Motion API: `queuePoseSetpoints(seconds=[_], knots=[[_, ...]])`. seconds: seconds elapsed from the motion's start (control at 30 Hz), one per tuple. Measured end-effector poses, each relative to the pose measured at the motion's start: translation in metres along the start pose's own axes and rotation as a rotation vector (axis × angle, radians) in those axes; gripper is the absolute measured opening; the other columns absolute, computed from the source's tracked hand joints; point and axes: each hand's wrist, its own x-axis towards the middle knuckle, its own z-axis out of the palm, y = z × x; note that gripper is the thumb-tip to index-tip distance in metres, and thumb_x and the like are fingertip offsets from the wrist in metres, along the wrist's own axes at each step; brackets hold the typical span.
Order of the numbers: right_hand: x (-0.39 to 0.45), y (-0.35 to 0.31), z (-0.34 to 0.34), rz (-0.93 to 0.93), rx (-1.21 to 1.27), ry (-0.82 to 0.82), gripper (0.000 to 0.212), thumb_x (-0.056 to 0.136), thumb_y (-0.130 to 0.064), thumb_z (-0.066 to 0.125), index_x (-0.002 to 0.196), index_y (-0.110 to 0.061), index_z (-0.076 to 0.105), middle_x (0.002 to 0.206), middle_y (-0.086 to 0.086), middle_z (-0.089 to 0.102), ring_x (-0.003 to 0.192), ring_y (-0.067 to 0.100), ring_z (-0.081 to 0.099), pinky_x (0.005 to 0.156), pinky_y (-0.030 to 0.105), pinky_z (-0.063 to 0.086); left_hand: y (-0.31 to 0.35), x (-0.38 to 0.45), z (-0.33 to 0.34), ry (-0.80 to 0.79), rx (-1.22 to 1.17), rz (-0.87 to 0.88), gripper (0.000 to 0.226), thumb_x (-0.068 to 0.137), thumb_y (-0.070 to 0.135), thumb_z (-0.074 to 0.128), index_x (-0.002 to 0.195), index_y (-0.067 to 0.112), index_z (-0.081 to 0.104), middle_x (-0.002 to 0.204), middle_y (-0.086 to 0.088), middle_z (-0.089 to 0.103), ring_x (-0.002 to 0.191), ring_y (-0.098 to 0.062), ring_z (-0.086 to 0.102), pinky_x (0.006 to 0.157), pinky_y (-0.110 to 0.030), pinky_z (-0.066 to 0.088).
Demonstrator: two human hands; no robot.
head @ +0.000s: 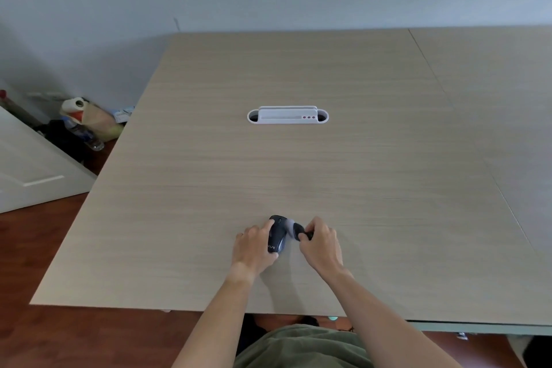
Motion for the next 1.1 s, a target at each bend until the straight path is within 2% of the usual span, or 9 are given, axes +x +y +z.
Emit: queuePoseSetpoints(seconds=[0.1,0.23,0.33,0.43,0.53,0.6,0.77,0.93,1.1], knots=[[0.003,-0.003,-0.004,-0.019,0.110,0.014,0.008,0.082,-0.010,0.063,0.081,-0.010,0.055,0.069,-0.001,0.059,0.062,0.018,0.052,0.053,0.032,0.039,0.001,0.000,0.001,-0.002,-0.008,-0.003,0.077,0.071,0.040,0.067,0.141,0.029,0.037,0.113,0.000,0.065,0.106,-0.024,0.060,0.088,-0.036,0.045],[0.000,-0.005,-0.001,-0.066,0.041,-0.171,0.010,0.077,-0.013,0.067,0.080,-0.011,0.058,0.075,0.002,0.062,0.064,0.016,0.053,0.054,0.028,0.039,0.003,0.002,0.001,-0.010,-0.024,-0.010,0.081,0.068,0.045,0.072,0.139,0.025,0.038,0.115,-0.002,0.065,0.109,-0.025,0.060,0.090,-0.036,0.046],[0.001,-0.003,-0.001,-0.005,-0.027,-0.049,0.008,0.084,-0.015,0.061,0.087,-0.013,0.054,0.080,0.002,0.063,0.071,0.024,0.057,0.052,0.031,0.035,0.004,0.004,0.000,-0.040,-0.048,-0.006,0.086,0.065,0.048,0.074,0.139,0.021,0.038,0.116,-0.003,0.065,0.108,-0.026,0.061,0.089,-0.037,0.048],[0.007,-0.003,-0.007,-0.024,0.081,0.016,0.007,0.083,-0.011,0.062,0.083,-0.011,0.055,0.072,-0.001,0.059,0.064,0.020,0.054,0.052,0.028,0.037,0.004,0.004,-0.001,-0.052,-0.069,0.002,0.084,0.064,0.043,0.075,0.136,0.019,0.038,0.112,-0.004,0.066,0.103,-0.027,0.062,0.087,-0.037,0.050],[0.010,-0.003,-0.010,-0.089,0.139,-0.132,0.014,0.075,-0.009,0.070,0.072,-0.013,0.056,0.066,-0.001,0.059,0.059,0.013,0.050,0.051,0.017,0.038,0.004,0.005,-0.001,-0.050,-0.105,-0.006,0.082,0.063,0.039,0.075,0.133,0.019,0.039,0.111,-0.003,0.066,0.103,-0.027,0.062,0.086,-0.037,0.050],[0.010,0.000,-0.008,-0.068,0.075,-0.184,0.014,0.074,-0.011,0.069,0.073,-0.016,0.056,0.069,-0.002,0.060,0.061,0.013,0.051,0.051,0.020,0.038,0.004,0.005,-0.001,-0.051,-0.129,-0.013,0.082,0.062,0.040,0.075,0.133,0.019,0.038,0.112,-0.002,0.066,0.103,-0.026,0.062,0.086,-0.037,0.050],[0.014,0.005,-0.010,0.000,0.117,0.023,0.009,0.081,-0.011,0.064,0.082,-0.011,0.056,0.073,0.000,0.061,0.065,0.019,0.054,0.051,0.027,0.038,0.006,0.002,0.002,-0.022,-0.075,-0.020,0.082,0.065,0.051,0.074,0.131,0.018,0.039,0.107,0.001,0.066,0.101,-0.023,0.063,0.082,-0.036,0.050],[0.013,0.002,-0.009,-0.067,0.082,-0.232,0.015,0.073,-0.013,0.071,0.071,-0.018,0.057,0.070,-0.002,0.060,0.066,0.016,0.053,0.053,0.019,0.039,0.008,0.000,0.001,-0.038,-0.031,-0.042,0.087,0.058,0.063,0.074,0.124,0.019,0.037,0.100,0.002,0.068,0.097,-0.023,0.064,0.077,-0.035,0.048],[0.012,0.004,-0.005,-0.005,0.033,-0.011,0.008,0.084,-0.013,0.061,0.085,-0.014,0.053,0.078,0.001,0.061,0.070,0.021,0.053,0.050,0.027,0.034,0.008,0.003,-0.003,-0.043,0.045,-0.046,0.075,0.063,0.043,0.070,0.126,0.018,0.037,0.101,0.001,0.067,0.098,-0.025,0.063,0.079,-0.036,0.046]])
